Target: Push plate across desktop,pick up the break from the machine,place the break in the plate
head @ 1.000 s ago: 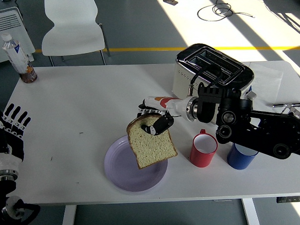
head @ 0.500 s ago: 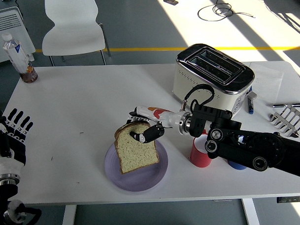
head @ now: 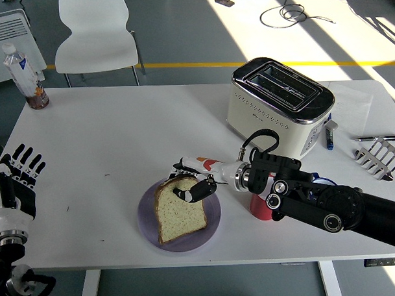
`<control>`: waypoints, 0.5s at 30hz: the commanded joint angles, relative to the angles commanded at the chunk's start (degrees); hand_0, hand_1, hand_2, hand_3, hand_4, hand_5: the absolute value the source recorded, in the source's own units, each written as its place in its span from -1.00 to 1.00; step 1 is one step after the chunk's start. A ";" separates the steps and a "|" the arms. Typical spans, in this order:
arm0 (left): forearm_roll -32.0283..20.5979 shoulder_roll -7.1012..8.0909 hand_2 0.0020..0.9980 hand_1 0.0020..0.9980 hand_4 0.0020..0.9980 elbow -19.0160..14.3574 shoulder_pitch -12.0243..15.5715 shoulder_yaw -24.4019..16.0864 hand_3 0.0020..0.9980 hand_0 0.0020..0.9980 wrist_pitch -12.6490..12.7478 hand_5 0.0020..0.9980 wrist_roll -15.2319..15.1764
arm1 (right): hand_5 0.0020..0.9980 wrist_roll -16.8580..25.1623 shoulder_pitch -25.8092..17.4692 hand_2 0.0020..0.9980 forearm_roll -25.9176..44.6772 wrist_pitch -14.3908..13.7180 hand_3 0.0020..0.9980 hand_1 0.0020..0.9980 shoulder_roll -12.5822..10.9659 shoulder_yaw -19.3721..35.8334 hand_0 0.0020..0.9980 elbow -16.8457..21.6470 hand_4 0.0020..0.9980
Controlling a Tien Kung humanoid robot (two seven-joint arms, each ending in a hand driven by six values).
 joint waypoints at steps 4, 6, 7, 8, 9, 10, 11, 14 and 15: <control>0.04 -0.08 0.78 0.66 0.03 -0.13 0.06 -0.13 0.73 0.62 0.01 1.00 -0.10 | -0.76 1.20 -0.22 0.28 -1.72 -0.71 0.47 0.25 0.67 -0.18 0.16 -1.77 0.07; 0.06 -0.19 0.78 0.66 0.03 -0.19 -0.11 -0.72 0.73 0.62 0.00 1.00 -0.14 | -0.62 1.53 -0.14 0.57 -2.79 -0.35 0.70 0.44 1.03 -0.42 0.40 -2.25 0.34; 0.06 -0.22 0.78 0.66 0.03 -0.20 -0.16 -0.85 0.73 0.62 0.00 1.00 -0.14 | -0.62 1.56 -0.11 0.57 -3.00 -0.21 0.70 0.44 1.09 -0.45 0.40 -2.33 0.34; 0.04 -0.36 0.78 0.66 0.03 -0.18 -0.31 -1.13 0.73 0.62 0.03 1.00 -0.17 | -0.62 1.40 -0.02 0.57 -3.64 0.56 0.70 0.44 1.21 -0.40 0.40 -2.52 0.34; 0.03 -0.47 0.78 0.66 0.03 -0.18 -0.41 -1.34 0.73 0.62 0.05 1.00 -0.21 | -0.62 1.30 0.01 0.57 -4.31 1.24 0.70 0.44 1.33 -0.44 0.40 -2.71 0.34; 0.04 -0.55 0.78 0.66 0.03 -0.18 -0.45 -1.43 0.73 0.62 0.06 1.00 -0.25 | -0.62 1.27 -0.03 0.57 -4.92 1.61 0.70 0.44 1.45 -0.56 0.40 -2.89 0.34; 0.04 -0.58 0.78 0.66 0.03 -0.19 -0.46 -1.47 0.73 0.62 0.06 1.00 -0.26 | -0.62 1.26 -0.04 0.57 -5.14 1.74 0.70 0.44 1.49 -0.60 0.40 -2.96 0.34; 0.04 -0.65 0.78 0.66 0.02 -0.18 -0.59 -1.57 0.73 0.62 0.03 1.00 -0.30 | -0.61 1.93 -0.30 0.98 -6.17 -0.43 1.00 0.74 1.64 -0.57 0.69 -3.21 0.48; 0.05 -0.73 0.78 0.66 0.02 -0.21 -0.59 -1.68 0.73 0.62 0.02 1.00 -0.33 | -0.61 2.64 -0.38 0.98 -6.65 -2.06 1.00 0.74 1.73 -0.03 0.69 -3.28 0.48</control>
